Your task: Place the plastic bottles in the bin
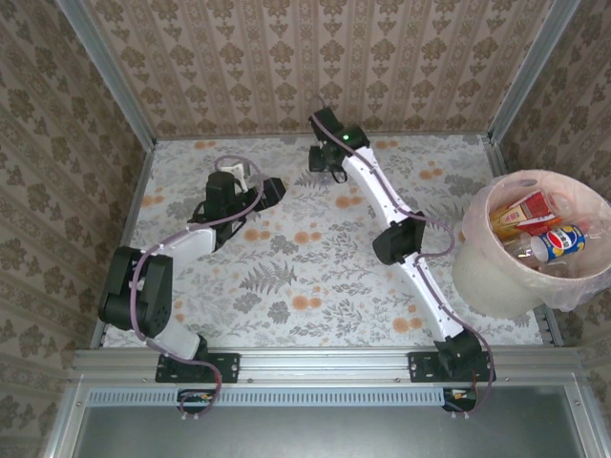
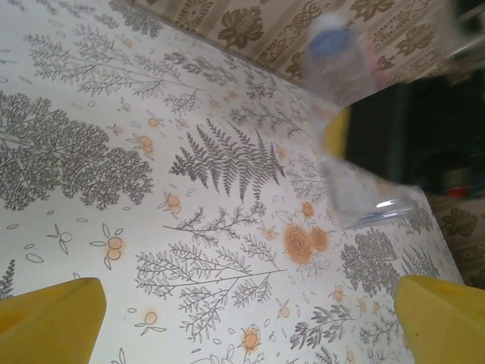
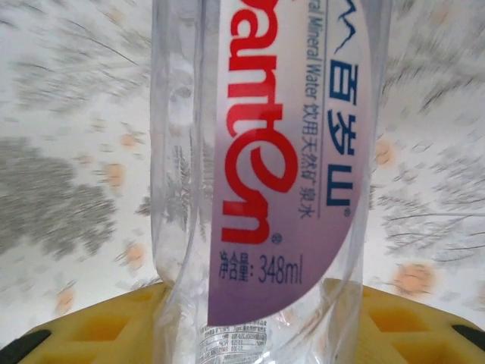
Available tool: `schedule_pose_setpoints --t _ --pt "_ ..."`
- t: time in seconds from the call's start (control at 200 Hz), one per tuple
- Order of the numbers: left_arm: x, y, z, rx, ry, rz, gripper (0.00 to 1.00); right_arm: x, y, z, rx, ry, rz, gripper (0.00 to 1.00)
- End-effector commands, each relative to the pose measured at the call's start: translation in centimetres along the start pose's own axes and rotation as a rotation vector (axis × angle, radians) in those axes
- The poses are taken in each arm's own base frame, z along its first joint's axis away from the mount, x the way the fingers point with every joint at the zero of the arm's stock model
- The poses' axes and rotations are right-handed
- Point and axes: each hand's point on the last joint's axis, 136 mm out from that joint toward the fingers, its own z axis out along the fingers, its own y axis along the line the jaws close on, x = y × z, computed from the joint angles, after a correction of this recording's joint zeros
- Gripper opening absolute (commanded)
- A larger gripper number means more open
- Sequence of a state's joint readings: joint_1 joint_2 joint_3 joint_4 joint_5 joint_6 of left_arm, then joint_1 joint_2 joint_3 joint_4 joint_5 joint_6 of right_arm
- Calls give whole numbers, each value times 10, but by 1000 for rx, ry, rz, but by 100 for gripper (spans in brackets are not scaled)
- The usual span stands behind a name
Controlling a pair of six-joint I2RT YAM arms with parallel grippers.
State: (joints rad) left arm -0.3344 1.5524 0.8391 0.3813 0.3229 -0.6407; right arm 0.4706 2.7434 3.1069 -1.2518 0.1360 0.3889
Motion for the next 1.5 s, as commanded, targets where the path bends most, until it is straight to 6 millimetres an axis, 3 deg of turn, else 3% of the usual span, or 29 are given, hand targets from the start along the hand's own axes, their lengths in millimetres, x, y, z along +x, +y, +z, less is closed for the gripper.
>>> schedule_pose_setpoints --t 0.0,0.185,0.255,0.315,0.42,0.555,0.685,0.81,0.905,1.26,1.495 --pt "1 2 -5 -32 -12 38 100 -38 0 -119 -64 -146 -125 49" --pt "-1 2 -3 -28 -33 14 100 -44 -34 -219 -81 -195 -157 50" --pt "-1 3 -2 -27 -32 12 100 -43 -56 -264 -82 -232 -141 50" --pt "-1 3 -1 -26 -29 12 100 -35 -81 -290 -66 -235 -121 50" --pt "0 5 3 -31 -24 5 100 -9 -127 -340 13 -262 -94 50" --pt "-2 7 9 -33 -27 -15 100 35 -185 -386 142 -275 -10 51" --pt "-4 5 16 -18 -23 -39 100 84 -213 -426 195 -329 41 53" --pt "-5 3 20 -1 -20 -58 100 130 -228 -434 238 -286 42 53" --pt "-5 2 20 3 -19 -64 100 147 -236 -428 278 -268 8 55" --pt "-5 4 14 -15 -30 -57 100 138 -293 -378 413 -239 82 59" --pt "-4 10 12 -43 -29 -52 100 146 -297 -364 415 -190 4 65"
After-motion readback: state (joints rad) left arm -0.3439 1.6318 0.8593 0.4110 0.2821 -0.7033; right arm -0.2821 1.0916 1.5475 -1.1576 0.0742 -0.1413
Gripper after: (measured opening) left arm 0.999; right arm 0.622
